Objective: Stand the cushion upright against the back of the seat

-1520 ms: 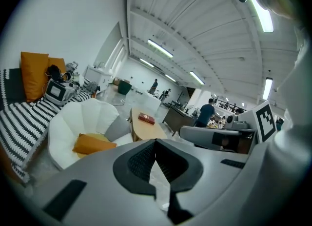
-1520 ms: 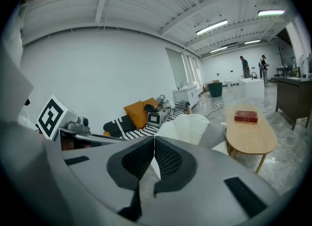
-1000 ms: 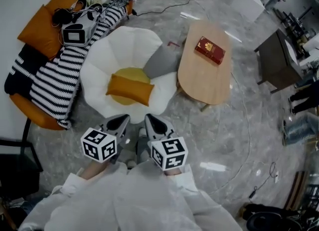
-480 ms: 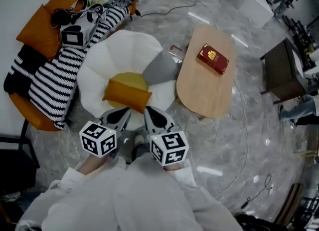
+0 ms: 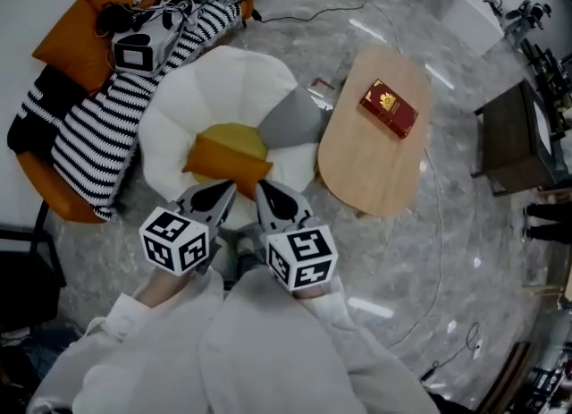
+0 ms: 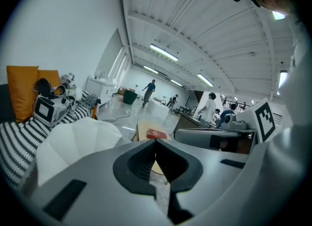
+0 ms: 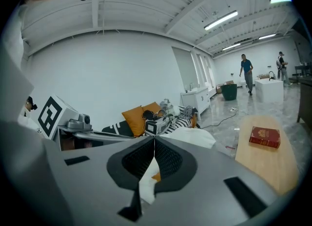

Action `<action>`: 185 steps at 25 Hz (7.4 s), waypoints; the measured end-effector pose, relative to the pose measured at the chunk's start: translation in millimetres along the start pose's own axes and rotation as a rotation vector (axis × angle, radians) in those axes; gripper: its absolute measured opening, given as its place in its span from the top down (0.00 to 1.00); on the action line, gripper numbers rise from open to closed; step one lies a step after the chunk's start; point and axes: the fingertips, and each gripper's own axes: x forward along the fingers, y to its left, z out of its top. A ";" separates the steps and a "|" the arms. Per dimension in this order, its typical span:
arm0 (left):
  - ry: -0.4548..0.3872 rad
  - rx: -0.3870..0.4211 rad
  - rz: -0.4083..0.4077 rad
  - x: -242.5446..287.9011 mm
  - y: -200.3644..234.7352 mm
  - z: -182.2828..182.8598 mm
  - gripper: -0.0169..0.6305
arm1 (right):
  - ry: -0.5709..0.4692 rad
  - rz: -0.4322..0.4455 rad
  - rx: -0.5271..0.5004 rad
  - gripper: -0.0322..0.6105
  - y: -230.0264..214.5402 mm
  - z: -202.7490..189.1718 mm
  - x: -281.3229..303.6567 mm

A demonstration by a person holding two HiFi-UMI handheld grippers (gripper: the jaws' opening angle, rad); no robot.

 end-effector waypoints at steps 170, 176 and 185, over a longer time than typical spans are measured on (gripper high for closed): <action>0.286 -0.275 -0.056 223.5 252.5 -379.5 0.96 | 0.521 -0.063 0.102 0.90 -146.3 -477.0 300.1; 0.258 -0.242 -0.044 203.8 249.6 -323.1 0.96 | 0.495 -0.016 0.078 0.90 -115.5 -419.0 301.7; 0.217 -0.201 -0.024 166.0 239.3 -249.5 0.96 | 0.442 -0.002 0.005 0.90 -91.4 -329.5 289.7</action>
